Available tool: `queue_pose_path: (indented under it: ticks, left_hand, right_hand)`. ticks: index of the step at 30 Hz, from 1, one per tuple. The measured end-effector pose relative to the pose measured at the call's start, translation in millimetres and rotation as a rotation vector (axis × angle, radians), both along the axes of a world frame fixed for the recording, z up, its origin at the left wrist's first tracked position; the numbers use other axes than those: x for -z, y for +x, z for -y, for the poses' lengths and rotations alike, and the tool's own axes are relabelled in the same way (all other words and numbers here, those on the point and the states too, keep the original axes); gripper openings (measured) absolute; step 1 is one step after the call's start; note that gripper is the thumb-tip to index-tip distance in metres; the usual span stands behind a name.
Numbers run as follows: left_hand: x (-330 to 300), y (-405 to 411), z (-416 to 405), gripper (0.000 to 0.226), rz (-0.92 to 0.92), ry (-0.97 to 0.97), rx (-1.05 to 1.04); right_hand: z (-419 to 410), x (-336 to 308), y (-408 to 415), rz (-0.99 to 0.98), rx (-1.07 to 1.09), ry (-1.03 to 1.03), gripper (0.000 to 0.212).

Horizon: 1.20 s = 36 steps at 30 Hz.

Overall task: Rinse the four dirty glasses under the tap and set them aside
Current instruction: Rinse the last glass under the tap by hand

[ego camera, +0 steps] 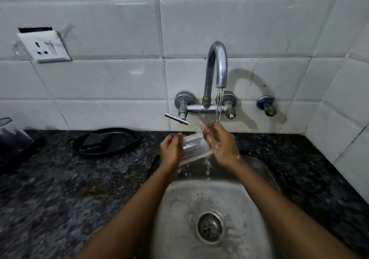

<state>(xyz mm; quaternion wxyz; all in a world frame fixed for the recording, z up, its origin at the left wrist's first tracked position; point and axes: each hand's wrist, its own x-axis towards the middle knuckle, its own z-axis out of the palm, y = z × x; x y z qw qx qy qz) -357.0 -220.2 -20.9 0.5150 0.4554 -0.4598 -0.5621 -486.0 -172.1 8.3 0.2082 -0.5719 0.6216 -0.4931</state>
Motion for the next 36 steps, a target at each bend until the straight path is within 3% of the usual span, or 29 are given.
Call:
queue_pose_path:
  ticks: [3, 5, 7, 9, 11, 14, 17, 21, 23, 26, 31, 36]
  left_hand:
    - [-12.4, -3.5, -2.2, 0.042, -0.056, 0.489, 0.272]
    - [-18.1, -7.4, -3.6, 0.049, -0.108, 0.611, 0.367]
    - [-19.5, -16.4, -2.6, 0.052, -0.131, 0.63, 0.406]
    - [-17.6, -28.6, -1.7, 0.048, -0.061, 0.51, 0.315]
    - [-20.6, -41.0, -5.9, 0.032, 0.083, 0.26, 0.186]
    - [-31.0, -60.4, -27.6, 0.023, 0.193, -0.012, 0.343]
    - [-33.6, -64.2, -27.4, 0.016, 0.05, 0.034, 0.328]
    - [-25.2, -44.5, 1.6, 0.02, -0.076, 0.183, 0.212]
    - [-19.9, -31.9, 14.4, 0.023, 0.031, 0.219, 0.116]
    - [-21.8, -21.3, 31.6, 0.054, 0.19, 0.162, -0.003]
    - [-35.7, -23.8, 37.8, 0.065, 0.71, -0.038, -0.145]
    - [-31.1, -27.0, 37.5, 0.063, 0.82, -0.158, -0.107]
  right_hand:
    - [-16.4, 6.1, -9.2, -0.313, -0.13, -0.175, 0.046]
    - [-28.7, 17.5, -16.6, -0.582, -0.118, -0.312, 0.053]
    - [-40.2, 28.0, -28.3, -0.72, -0.071, -0.386, 0.054]
    - [-51.0, 30.6, -36.6, -0.654, -0.048, -0.261, 0.064]
    - [-56.1, 32.3, -39.5, -0.445, -0.05, 0.001, 0.081]
    - [-53.2, 39.9, -32.9, -0.332, 0.083, 0.196, 0.089]
    - [-50.3, 35.3, -29.0, -0.157, 0.22, 0.21, 0.079]
    - [-48.2, 25.4, -34.0, -0.026, 0.227, 0.192, 0.076]
    - [-48.7, 19.5, -32.2, -0.034, 0.204, 0.2, 0.075]
    - [-47.7, 12.5, -28.9, -0.061, 0.182, 0.201, 0.077]
    - [-43.6, 2.7, -22.9, -0.039, 0.162, 0.241, 0.079]
    - [-46.1, -9.2, -25.8, -0.067, 0.131, 0.234, 0.08]
